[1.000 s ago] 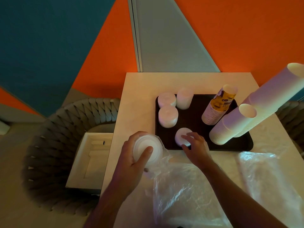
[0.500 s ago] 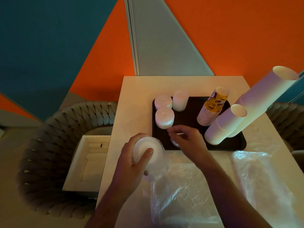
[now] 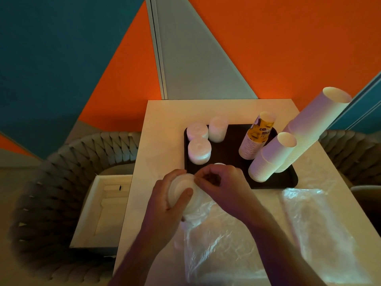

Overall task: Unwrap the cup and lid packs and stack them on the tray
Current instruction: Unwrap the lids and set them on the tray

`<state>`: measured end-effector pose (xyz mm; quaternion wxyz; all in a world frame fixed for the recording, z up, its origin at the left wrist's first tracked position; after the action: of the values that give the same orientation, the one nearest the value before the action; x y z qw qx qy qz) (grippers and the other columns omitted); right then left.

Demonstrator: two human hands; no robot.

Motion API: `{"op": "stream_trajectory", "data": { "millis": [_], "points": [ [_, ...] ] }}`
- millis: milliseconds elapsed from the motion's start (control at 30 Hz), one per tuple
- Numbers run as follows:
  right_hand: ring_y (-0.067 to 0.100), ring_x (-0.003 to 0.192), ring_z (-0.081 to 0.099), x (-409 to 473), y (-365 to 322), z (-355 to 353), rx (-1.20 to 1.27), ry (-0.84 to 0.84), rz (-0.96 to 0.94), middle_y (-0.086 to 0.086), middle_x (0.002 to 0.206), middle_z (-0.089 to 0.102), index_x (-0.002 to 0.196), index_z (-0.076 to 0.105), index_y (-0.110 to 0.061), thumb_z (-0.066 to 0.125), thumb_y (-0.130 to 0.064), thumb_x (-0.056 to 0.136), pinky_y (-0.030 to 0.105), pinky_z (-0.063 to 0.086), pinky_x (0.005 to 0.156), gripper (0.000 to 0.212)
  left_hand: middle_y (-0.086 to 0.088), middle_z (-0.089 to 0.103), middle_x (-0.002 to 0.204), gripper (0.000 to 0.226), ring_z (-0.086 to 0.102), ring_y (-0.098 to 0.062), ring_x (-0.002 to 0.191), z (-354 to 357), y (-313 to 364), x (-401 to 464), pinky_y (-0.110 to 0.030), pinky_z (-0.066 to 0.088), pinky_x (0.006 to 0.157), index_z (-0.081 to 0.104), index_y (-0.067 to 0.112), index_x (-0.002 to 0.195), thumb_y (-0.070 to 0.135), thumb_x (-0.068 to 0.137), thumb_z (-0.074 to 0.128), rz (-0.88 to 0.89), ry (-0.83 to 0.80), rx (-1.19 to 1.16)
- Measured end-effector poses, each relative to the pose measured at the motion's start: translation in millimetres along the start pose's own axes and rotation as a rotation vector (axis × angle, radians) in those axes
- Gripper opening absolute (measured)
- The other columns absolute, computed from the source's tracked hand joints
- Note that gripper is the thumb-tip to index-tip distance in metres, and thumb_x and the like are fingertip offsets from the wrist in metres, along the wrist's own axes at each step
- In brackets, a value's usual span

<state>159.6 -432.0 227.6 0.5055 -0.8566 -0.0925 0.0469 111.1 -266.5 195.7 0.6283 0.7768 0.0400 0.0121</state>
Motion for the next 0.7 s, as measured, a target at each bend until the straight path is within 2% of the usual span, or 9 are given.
{"op": "stream_trajectory", "data": {
  "millis": [100, 200, 267, 367, 433, 500, 600, 700],
  "points": [
    [0.004, 0.075, 0.067, 0.0, -2.4, 0.2, -0.012, 0.006, -0.008, -0.011, 0.078, 0.073, 0.091, 0.078, -0.017, 0.074, -0.017, 0.091, 0.011, 0.05, 0.066, 0.004, 0.015, 0.055, 0.121, 0.046, 0.058, 0.002, 0.101, -1.0, -1.3, 0.4, -0.025, 0.056, 0.053, 0.05, 0.065, 0.115, 0.03, 0.092, 0.068, 0.002, 0.014, 0.002],
    [0.006, 0.07, 0.065, 0.4, -4.1, 0.0, 0.017, 0.015, -0.001, -0.008, 0.076, 0.072, 0.088, 0.075, -0.017, 0.07, -0.015, 0.092, 0.012, 0.048, 0.062, 0.006, 0.013, 0.055, 0.123, 0.041, 0.059, -0.001, 0.102, -3.4, -2.9, 1.5, -0.026, 0.057, 0.054, 0.051, 0.052, 0.125, 0.04, 0.09, 0.069, -0.016, 0.019, -0.019],
    [0.005, 0.065, 0.063, 2.2, -1.4, 0.9, 0.063, 0.027, 0.024, -0.006, 0.076, 0.07, 0.084, 0.072, -0.02, 0.069, -0.015, 0.093, 0.015, 0.049, 0.061, 0.01, 0.015, 0.055, 0.122, 0.042, 0.059, 0.0, 0.102, -4.4, -1.6, 2.2, -0.027, 0.058, 0.055, 0.05, 0.052, 0.124, 0.046, 0.088, 0.069, -0.022, 0.021, -0.032],
    [0.014, 0.067, 0.056, 5.5, 5.7, 3.2, 0.283, 0.031, 0.093, 0.011, 0.075, 0.064, 0.082, 0.069, -0.021, 0.069, -0.013, 0.091, 0.041, 0.051, 0.065, 0.012, 0.024, 0.053, 0.117, 0.04, 0.057, 0.003, 0.102, -4.8, 1.0, 2.6, -0.028, 0.059, 0.055, 0.047, 0.063, 0.117, 0.052, 0.086, 0.069, -0.019, 0.02, -0.032],
    [0.013, 0.072, 0.056, 6.1, 7.1, 4.5, 0.445, -0.038, 0.126, 0.007, 0.074, 0.063, 0.09, 0.07, -0.016, 0.072, -0.01, 0.091, 0.035, 0.05, 0.068, 0.007, 0.025, 0.053, 0.117, 0.041, 0.056, 0.003, 0.102, -5.1, -0.2, 3.6, -0.028, 0.059, 0.054, 0.047, 0.065, 0.117, 0.053, 0.083, 0.068, -0.017, 0.012, -0.018],
    [0.011, 0.078, 0.062, 5.2, 8.3, 5.9, 0.483, -0.146, 0.157, 0.0, 0.082, 0.069, 0.102, 0.072, -0.014, 0.077, -0.012, 0.088, 0.026, 0.053, 0.073, 0.016, 0.021, 0.054, 0.119, 0.045, 0.059, 0.0, 0.101, -4.6, -2.4, 4.8, -0.029, 0.059, 0.054, 0.049, 0.059, 0.121, 0.052, 0.08, 0.068, -0.019, 0.0, -0.009],
    [0.012, 0.084, 0.068, 4.7, 9.3, 6.3, 0.441, -0.265, 0.172, 0.001, 0.088, 0.074, 0.105, 0.073, -0.011, 0.079, -0.023, 0.083, 0.029, 0.055, 0.079, 0.026, 0.024, 0.055, 0.115, 0.046, 0.06, -0.001, 0.1, -4.3, -2.8, 6.0, -0.028, 0.058, 0.054, 0.049, 0.064, 0.115, 0.053, 0.077, 0.073, -0.026, -0.016, -0.01],
    [0.016, 0.089, 0.067, 6.2, 21.7, 11.7, 0.606, -0.331, 0.288, 0.005, 0.095, 0.073, 0.108, 0.07, -0.005, 0.075, -0.027, 0.08, 0.031, 0.055, 0.082, 0.036, 0.026, 0.054, 0.113, 0.047, 0.058, 0.002, 0.101, -6.0, -3.2, 5.7, -0.027, 0.059, 0.054, 0.049, 0.061, 0.116, 0.051, 0.079, 0.075, -0.018, -0.024, 0.016]
  ]
}}
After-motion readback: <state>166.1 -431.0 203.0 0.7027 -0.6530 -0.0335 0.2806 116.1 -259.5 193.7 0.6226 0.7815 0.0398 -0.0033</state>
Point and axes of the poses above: each hand's wrist, its own x-axis towards the middle knuckle, its own z-axis out of the palm, y = z × x, the point moved 3 cm from there along x, towards the middle knuckle
